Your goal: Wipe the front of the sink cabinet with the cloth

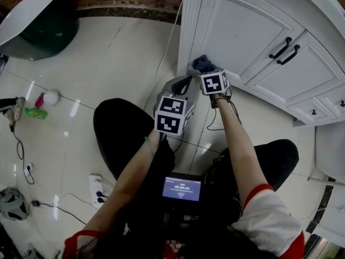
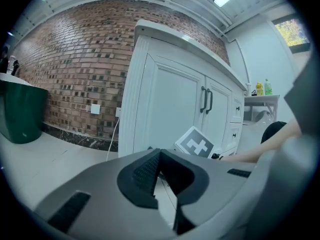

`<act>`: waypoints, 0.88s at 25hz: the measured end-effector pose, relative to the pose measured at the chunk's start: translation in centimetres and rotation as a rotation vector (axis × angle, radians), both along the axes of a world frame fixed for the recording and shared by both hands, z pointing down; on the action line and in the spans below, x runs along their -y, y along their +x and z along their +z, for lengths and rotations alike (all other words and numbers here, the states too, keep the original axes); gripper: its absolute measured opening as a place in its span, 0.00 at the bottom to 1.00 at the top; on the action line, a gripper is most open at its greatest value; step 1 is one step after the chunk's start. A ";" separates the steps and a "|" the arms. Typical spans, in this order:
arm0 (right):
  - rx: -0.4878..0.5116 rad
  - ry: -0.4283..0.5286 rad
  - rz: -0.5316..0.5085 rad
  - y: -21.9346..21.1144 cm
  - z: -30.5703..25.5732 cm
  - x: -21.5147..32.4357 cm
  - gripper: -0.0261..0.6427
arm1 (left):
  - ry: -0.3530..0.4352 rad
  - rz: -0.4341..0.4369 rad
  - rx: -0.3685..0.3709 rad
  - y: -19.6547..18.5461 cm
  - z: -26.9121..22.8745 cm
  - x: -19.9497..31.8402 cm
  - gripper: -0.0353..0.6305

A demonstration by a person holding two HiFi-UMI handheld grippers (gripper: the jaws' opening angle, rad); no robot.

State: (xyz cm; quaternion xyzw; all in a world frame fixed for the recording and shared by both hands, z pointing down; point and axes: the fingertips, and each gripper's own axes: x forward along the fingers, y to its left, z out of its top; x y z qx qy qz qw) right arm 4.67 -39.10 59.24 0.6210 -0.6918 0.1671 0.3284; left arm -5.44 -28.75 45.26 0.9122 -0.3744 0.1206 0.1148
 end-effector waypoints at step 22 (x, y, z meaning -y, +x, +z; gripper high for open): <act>0.017 0.675 -0.081 3.5 -39.1 -4.5 0.17 | 0.146 0.086 -0.007 3.6 -8.9 -0.5 0.10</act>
